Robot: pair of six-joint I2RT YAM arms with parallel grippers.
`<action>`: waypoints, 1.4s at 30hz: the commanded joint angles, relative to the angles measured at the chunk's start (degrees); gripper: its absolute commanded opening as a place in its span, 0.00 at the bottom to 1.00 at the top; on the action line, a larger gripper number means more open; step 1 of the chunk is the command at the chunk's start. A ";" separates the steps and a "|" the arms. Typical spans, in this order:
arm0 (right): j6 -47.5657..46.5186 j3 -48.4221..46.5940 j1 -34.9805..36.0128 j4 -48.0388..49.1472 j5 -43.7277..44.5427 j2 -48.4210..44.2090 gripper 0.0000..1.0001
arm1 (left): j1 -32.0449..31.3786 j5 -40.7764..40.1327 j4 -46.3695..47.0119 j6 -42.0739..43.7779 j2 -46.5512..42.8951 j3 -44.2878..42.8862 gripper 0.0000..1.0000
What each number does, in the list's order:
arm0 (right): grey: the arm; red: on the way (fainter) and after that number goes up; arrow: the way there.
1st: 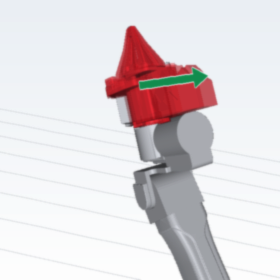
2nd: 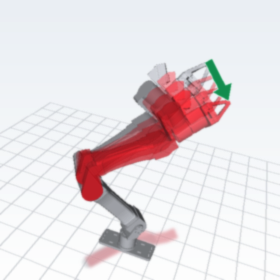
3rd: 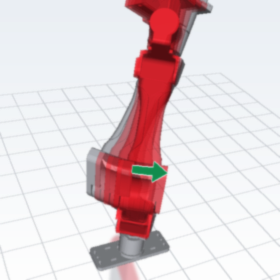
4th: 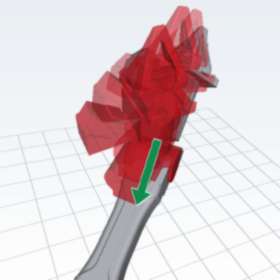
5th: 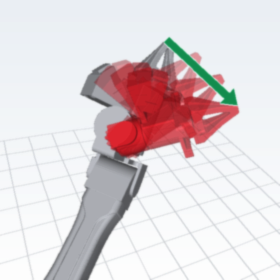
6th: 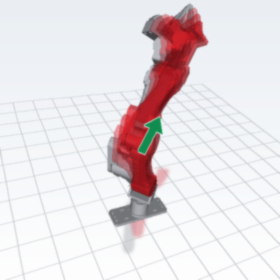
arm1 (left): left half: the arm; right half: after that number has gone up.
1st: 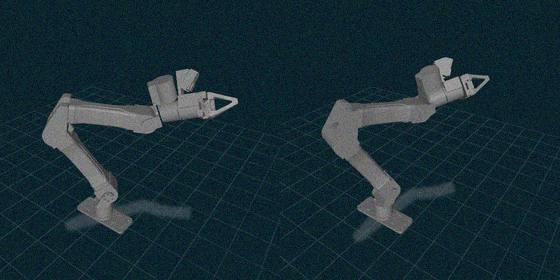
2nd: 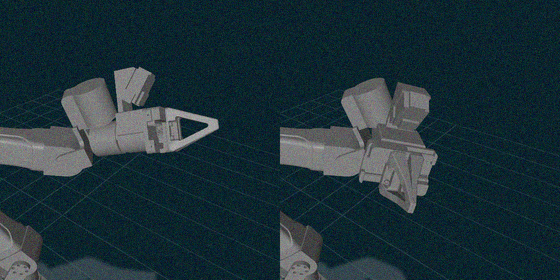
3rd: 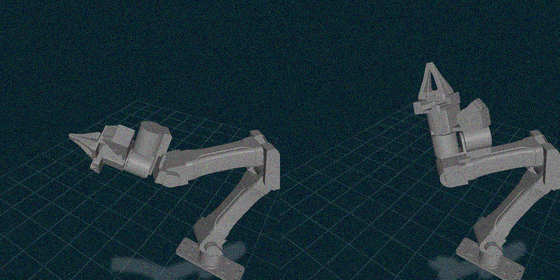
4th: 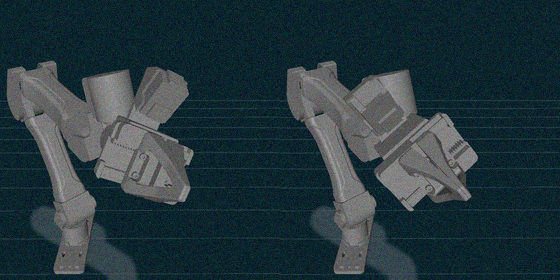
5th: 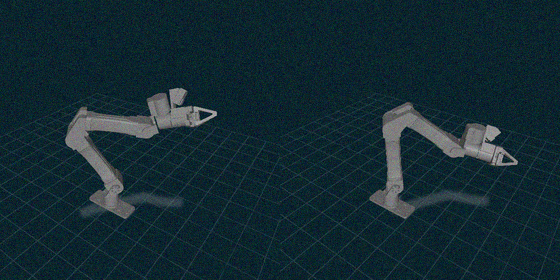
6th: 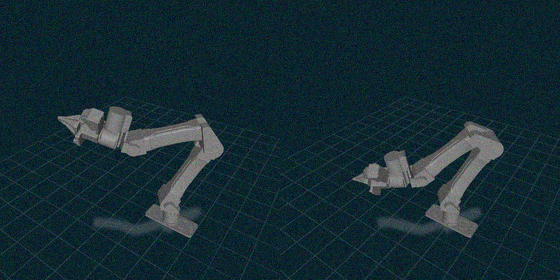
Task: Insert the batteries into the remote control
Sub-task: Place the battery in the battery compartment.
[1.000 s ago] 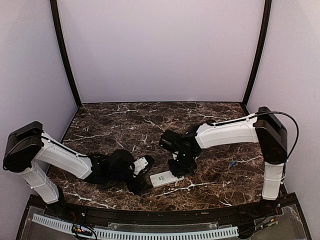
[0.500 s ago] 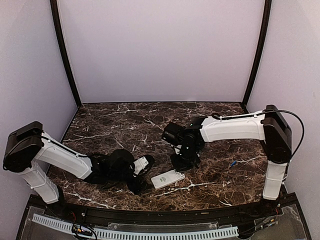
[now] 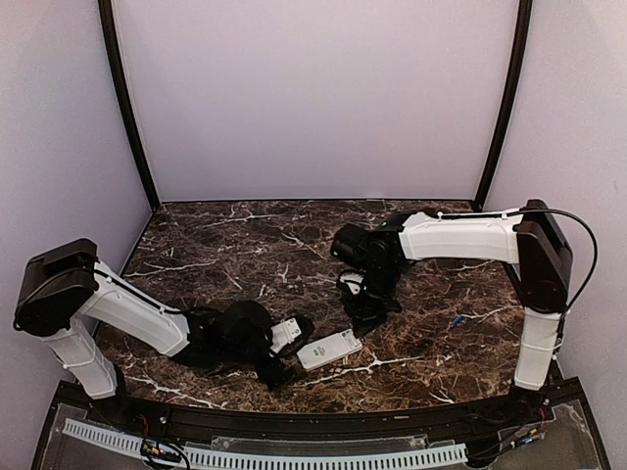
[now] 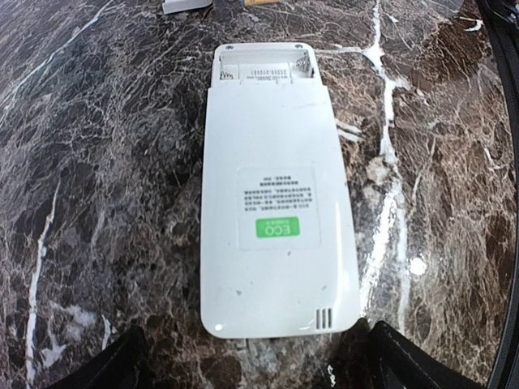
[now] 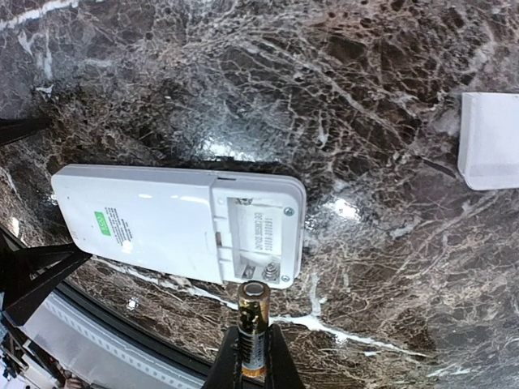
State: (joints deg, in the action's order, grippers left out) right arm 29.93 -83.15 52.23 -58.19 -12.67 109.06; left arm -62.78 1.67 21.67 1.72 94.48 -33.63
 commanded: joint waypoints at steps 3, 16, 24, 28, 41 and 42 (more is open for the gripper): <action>-3.34 -3.72 -0.47 -4.08 -3.70 5.20 0.00 | 0.02 0.67 2.35 0.81 4.03 -1.99 0.93; -6.43 -9.44 -0.45 -7.91 -2.50 12.64 0.00 | 0.72 1.38 1.31 0.28 6.86 -3.82 0.80; -6.43 -11.18 -0.46 -8.45 -2.00 13.78 0.00 | 1.53 3.60 1.68 0.78 7.49 -4.07 0.71; -5.69 -11.21 -0.46 -6.35 -2.75 14.17 0.00 | 1.85 4.22 1.79 0.90 7.78 -4.16 0.70; -3.21 -9.27 -0.64 -0.73 -3.04 14.48 0.18 | 2.22 5.22 0.92 1.21 8.93 -5.28 0.68; -3.21 -9.18 -0.64 -0.67 -3.14 14.39 0.20 | 2.22 5.19 0.96 1.21 8.92 -5.25 0.68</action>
State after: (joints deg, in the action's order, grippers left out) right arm 25.91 -93.08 51.79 -63.83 -15.64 122.69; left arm -60.90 5.98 27.20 2.83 101.65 -38.68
